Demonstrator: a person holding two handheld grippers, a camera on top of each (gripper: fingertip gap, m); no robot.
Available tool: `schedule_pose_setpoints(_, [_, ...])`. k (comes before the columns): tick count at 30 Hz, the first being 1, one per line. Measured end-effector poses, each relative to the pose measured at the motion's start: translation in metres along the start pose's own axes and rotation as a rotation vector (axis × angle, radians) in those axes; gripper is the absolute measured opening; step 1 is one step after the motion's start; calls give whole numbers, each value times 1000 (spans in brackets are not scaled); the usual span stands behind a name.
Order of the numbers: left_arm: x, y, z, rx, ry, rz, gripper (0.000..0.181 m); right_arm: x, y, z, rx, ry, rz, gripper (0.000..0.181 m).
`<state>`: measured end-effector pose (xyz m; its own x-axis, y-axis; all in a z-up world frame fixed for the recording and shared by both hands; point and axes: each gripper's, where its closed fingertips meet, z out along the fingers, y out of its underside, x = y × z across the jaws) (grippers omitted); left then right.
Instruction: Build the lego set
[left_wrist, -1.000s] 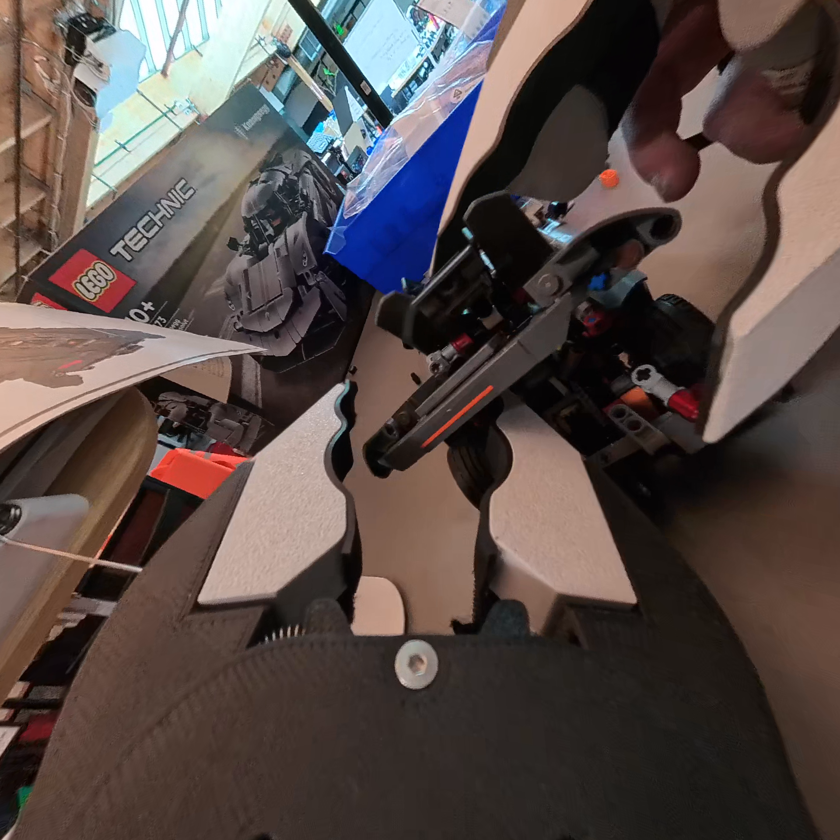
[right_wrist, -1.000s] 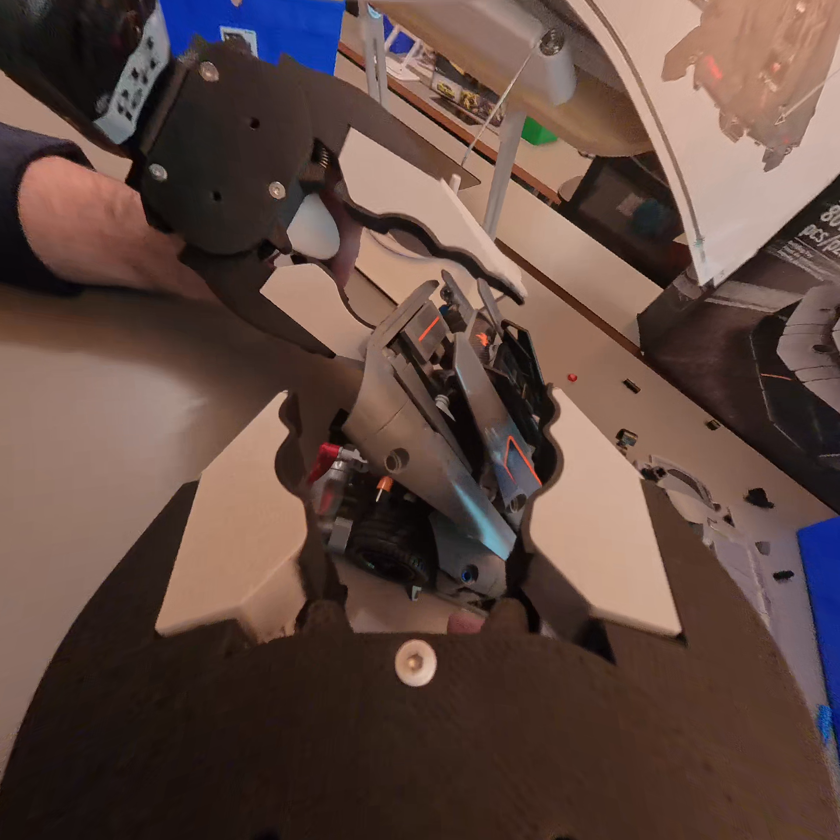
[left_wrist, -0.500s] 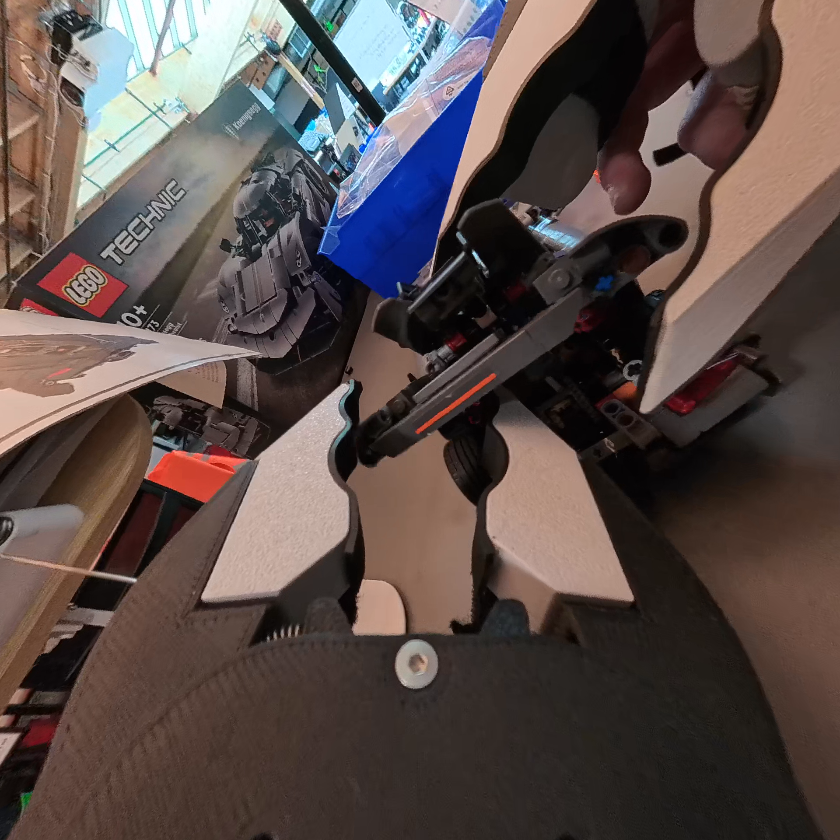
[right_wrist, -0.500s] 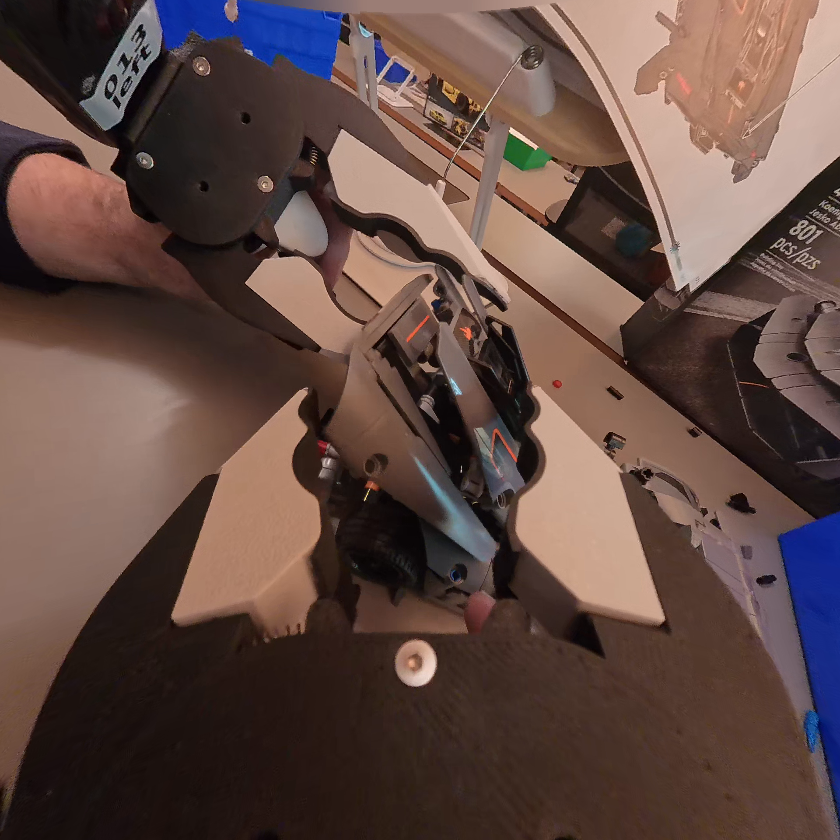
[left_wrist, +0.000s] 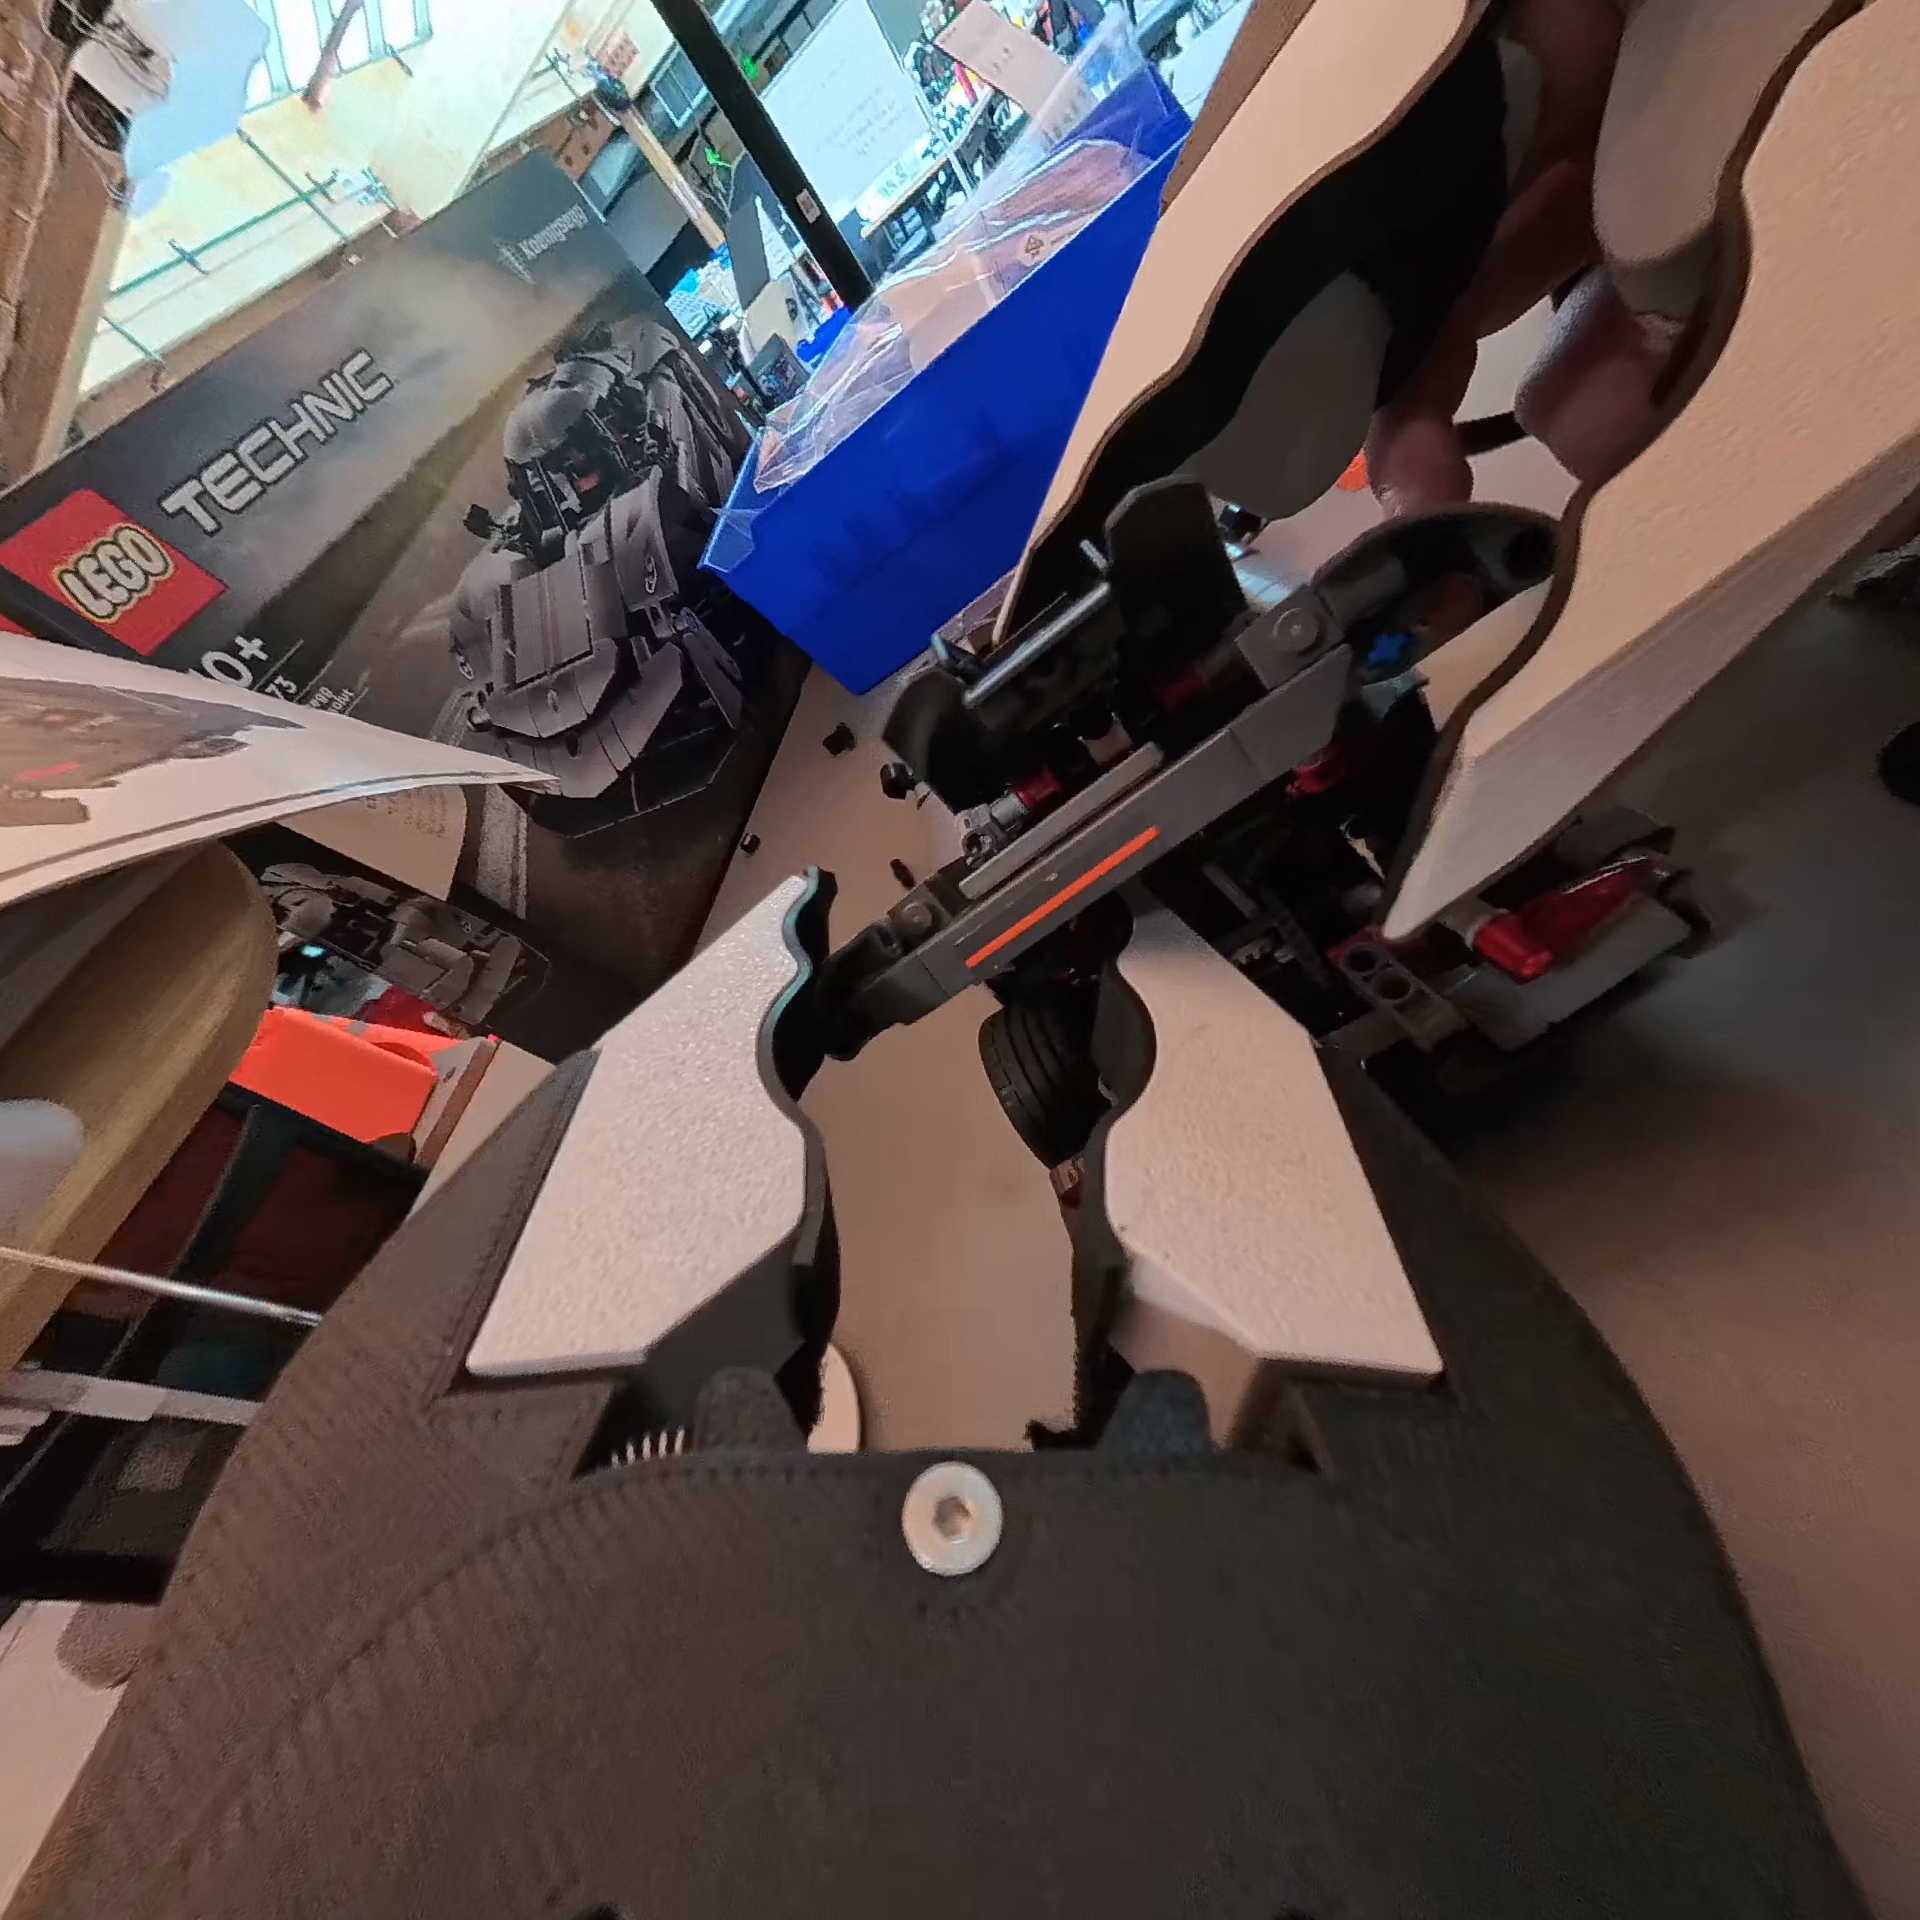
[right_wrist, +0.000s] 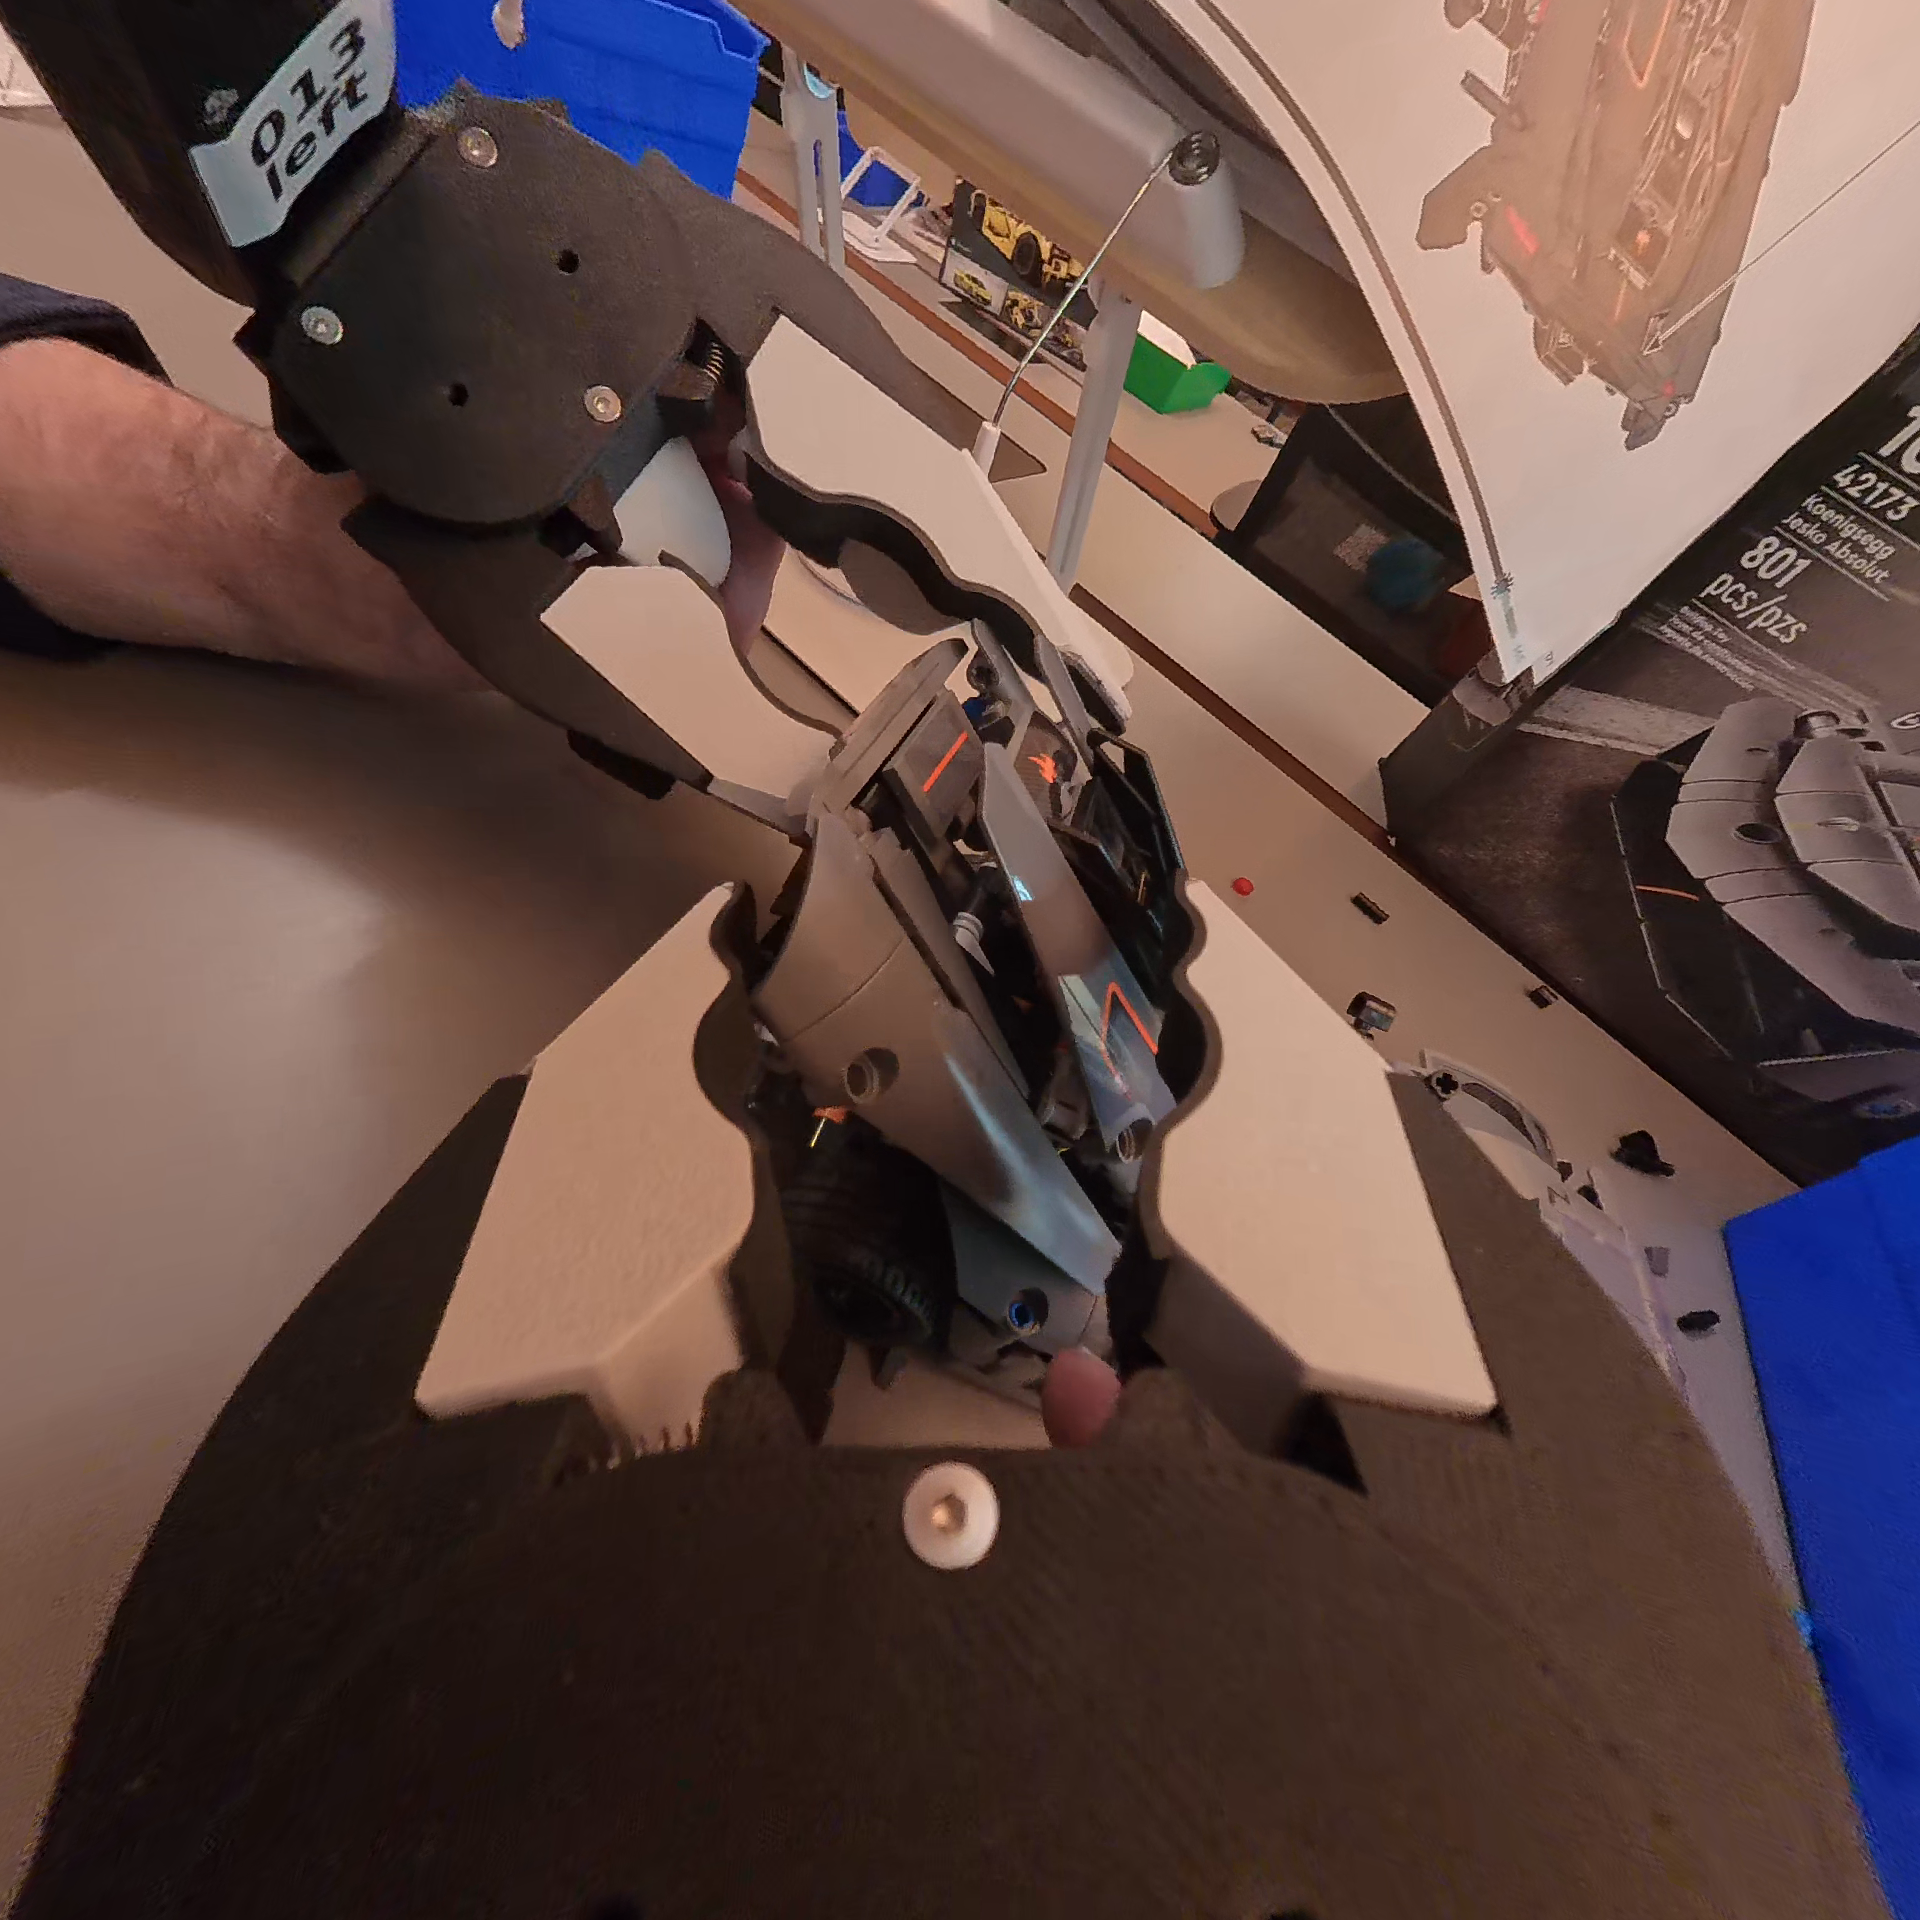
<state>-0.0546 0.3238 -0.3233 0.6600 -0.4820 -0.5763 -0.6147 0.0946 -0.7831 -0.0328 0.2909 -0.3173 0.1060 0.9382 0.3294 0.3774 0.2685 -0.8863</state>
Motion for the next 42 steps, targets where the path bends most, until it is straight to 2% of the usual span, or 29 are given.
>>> schedule_pose_setpoints(9, [0, 0, -1, 20, 13, -30, 47, -1, -1, -1, -14, 18, -62, 69])
schedule_pose_setpoints(15, [1, -4, -4, 52, 13, -11, 45, 2, -8, -9, 56, -15, 34, 66])
schedule_pose_setpoints(18, [1, -3, -3, 52, 17, -17, 45, 3, -15, -15, 117, -41, 120, 70])
schedule_pose_setpoints(22, [1, -5, -6, 68, 20, -13, 41, 5, -15, -22, 89, -4, 95, 64])
schedule_pose_setpoints(26, [6, -5, -5, 67, 38, 8, 40, -4, -8, -26, 13, 75, -46, 59])
schedule_pose_setpoints(31, [0, -5, -7, 82, 30, -25, 40, -12, -3, -29, -46, 137, -113, 50])
schedule_pose_setpoints(39, [0, -9, -9, 94, 25, 1, 38, 6, -4, -29, -143, 344, -218, 15])
schedule_pose_setpoints(42, [0, -9, -9, 89, 29, 10, 38, 6, -4, -29, -136, 355, -210, 15])
